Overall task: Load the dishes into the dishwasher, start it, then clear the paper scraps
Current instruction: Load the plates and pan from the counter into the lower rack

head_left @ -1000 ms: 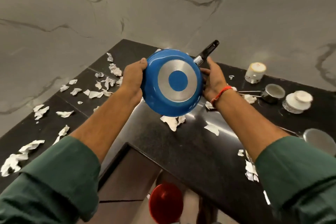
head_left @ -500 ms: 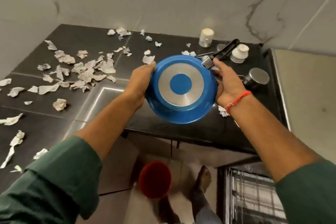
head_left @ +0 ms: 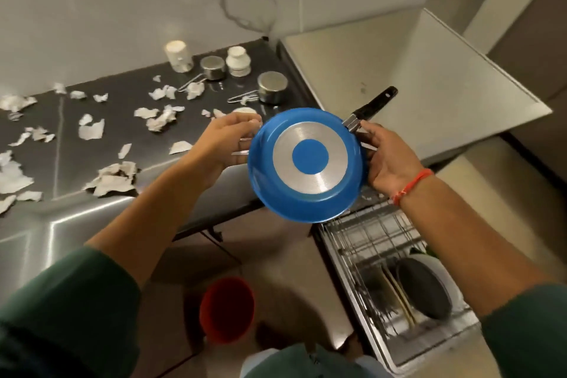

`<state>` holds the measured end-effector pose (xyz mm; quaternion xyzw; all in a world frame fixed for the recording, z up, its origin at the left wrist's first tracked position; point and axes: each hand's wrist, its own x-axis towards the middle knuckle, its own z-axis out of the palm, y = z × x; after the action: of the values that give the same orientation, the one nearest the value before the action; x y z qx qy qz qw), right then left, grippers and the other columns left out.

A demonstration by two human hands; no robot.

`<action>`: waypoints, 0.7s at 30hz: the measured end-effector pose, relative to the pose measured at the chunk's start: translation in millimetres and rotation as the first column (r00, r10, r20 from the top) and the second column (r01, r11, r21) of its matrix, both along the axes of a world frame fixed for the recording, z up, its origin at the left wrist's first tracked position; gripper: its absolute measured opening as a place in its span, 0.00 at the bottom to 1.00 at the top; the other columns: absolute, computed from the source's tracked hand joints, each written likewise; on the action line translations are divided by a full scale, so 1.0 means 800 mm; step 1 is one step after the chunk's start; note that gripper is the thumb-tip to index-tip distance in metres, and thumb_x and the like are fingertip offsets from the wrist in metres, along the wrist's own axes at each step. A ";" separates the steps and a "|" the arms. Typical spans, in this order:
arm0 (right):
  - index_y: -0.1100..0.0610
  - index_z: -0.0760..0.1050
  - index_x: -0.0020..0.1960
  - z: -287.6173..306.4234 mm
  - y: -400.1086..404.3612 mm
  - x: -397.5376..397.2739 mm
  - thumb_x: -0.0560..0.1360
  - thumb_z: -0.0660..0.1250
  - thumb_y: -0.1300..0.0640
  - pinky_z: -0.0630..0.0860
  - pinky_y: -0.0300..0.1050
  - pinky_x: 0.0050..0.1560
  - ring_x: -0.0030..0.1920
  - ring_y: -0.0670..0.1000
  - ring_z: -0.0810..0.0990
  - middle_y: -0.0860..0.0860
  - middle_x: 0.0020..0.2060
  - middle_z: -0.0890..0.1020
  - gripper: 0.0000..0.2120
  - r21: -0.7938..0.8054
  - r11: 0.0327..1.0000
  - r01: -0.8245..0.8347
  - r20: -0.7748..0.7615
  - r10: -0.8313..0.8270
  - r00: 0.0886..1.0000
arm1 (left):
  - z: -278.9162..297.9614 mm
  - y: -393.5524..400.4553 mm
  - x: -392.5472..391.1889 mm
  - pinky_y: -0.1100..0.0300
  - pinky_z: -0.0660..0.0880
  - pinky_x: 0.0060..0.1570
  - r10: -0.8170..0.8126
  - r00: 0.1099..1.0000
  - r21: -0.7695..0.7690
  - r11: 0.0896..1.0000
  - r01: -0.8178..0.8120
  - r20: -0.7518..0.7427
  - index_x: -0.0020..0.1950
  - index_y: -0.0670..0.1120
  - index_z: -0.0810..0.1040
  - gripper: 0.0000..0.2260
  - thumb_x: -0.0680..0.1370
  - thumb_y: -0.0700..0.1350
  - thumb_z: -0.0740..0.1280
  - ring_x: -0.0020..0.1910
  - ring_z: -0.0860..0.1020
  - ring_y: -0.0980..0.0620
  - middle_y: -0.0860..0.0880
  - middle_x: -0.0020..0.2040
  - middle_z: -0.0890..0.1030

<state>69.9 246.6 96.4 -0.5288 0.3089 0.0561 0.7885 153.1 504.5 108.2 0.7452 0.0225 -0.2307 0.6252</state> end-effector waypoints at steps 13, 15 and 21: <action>0.54 0.79 0.45 -0.052 -0.218 -0.163 0.77 0.68 0.48 0.79 0.46 0.41 0.35 0.52 0.80 0.52 0.35 0.81 0.10 0.042 0.969 0.242 -0.131 -0.235 0.963 | -0.040 -0.262 -0.100 0.52 0.82 0.54 -0.490 0.859 0.087 0.859 0.505 -0.148 0.60 0.51 0.80 0.11 0.79 0.51 0.71 0.49 0.85 0.50 0.47 0.53 0.86; 0.54 0.80 0.43 -0.068 -0.239 -0.184 0.77 0.69 0.48 0.79 0.47 0.41 0.35 0.54 0.81 0.53 0.37 0.82 0.10 0.040 0.967 0.250 -0.171 -0.240 0.956 | -0.052 -0.293 -0.115 0.53 0.82 0.51 -0.538 0.822 0.087 0.824 0.559 -0.188 0.57 0.53 0.81 0.09 0.79 0.52 0.72 0.48 0.85 0.51 0.49 0.50 0.87; 0.54 0.80 0.44 -0.112 -0.295 -0.239 0.78 0.68 0.47 0.79 0.48 0.39 0.31 0.53 0.82 0.53 0.32 0.84 0.11 0.097 0.944 0.316 -0.267 -0.281 0.922 | -0.101 -0.372 -0.144 0.45 0.79 0.58 -0.611 0.717 0.086 0.738 0.669 -0.335 0.63 0.49 0.81 0.25 0.69 0.59 0.77 0.56 0.83 0.42 0.43 0.57 0.85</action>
<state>-121.0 10.4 6.6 -0.4081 0.4782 0.0223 0.7773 38.1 207.2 27.5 0.7240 -0.1250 -0.5348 0.4172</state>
